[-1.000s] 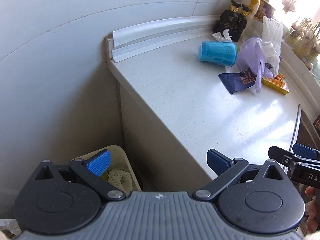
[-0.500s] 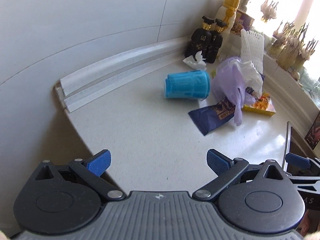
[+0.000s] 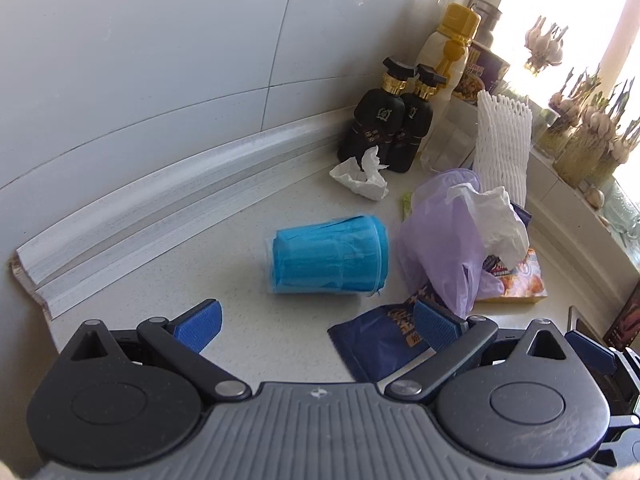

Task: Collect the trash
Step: 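Move the left gripper up to the countertop toward the blue plastic cup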

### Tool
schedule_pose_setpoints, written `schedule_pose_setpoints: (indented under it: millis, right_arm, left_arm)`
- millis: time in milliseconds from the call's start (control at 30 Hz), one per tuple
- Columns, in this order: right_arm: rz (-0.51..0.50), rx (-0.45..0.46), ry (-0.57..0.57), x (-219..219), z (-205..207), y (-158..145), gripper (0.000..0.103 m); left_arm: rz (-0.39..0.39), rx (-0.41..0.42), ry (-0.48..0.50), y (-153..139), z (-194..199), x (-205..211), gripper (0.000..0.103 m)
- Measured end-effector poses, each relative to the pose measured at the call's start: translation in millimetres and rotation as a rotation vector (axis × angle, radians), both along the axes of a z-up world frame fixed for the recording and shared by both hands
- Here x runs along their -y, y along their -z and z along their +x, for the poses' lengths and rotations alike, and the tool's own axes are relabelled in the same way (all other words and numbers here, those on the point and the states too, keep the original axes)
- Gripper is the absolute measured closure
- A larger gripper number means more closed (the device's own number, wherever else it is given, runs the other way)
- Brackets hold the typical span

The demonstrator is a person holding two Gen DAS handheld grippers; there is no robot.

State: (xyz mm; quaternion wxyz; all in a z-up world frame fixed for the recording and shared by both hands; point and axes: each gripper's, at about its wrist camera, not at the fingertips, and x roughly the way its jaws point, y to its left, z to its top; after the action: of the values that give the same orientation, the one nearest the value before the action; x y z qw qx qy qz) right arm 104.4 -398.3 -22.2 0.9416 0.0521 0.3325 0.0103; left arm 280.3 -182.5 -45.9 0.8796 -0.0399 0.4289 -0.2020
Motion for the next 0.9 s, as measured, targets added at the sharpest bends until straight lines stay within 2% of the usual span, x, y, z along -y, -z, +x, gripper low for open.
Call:
schedule_pose_setpoints:
  millis: [167, 233, 267, 333, 433, 500, 733, 767, 800, 867, 900]
  right_arm:
    - [-0.042, 0.104, -0.058, -6, 9, -2, 0.009]
    - [-0.065, 0.128, -0.097, -11, 14, -3, 0.022]
    - [-0.08, 0.138, -0.119, -13, 17, -3, 0.025]
    - [-0.121, 0.148, -0.158, -19, 23, -2, 0.041]
    - [-0.171, 0.149, -0.188, -25, 34, 2, 0.053]
    - [-0.194, 0.148, -0.199, -27, 41, 4, 0.055]
    - [-0.246, 0.074, -0.166, -29, 61, 21, 0.072]
    - [-0.246, 0.066, -0.157, -29, 61, 23, 0.073]
    - [-0.245, 0.059, -0.149, -29, 61, 24, 0.077]
    - [-0.231, 0.043, -0.145, -28, 60, 27, 0.085]
    - [-0.227, 0.036, -0.141, -27, 60, 28, 0.091]
  left_arm:
    - [-0.023, 0.003, 0.001, 5, 15, 19, 0.001]
    - [-0.03, 0.0, 0.001, 7, 19, 23, 0.001]
    - [-0.032, 0.0, -0.001, 7, 22, 25, 0.002]
    - [-0.031, 0.001, -0.005, 9, 25, 27, 0.003]
    - [-0.028, 0.0, -0.018, 11, 30, 29, 0.006]
    - [-0.027, -0.003, -0.03, 12, 32, 29, 0.009]
    - [0.003, -0.025, -0.074, 19, 38, 30, 0.028]
    - [0.005, -0.025, -0.076, 19, 38, 30, 0.033]
    - [0.007, -0.024, -0.077, 20, 38, 29, 0.036]
    - [0.016, -0.023, -0.08, 21, 39, 29, 0.05]
    - [0.019, -0.023, -0.08, 21, 39, 29, 0.053]
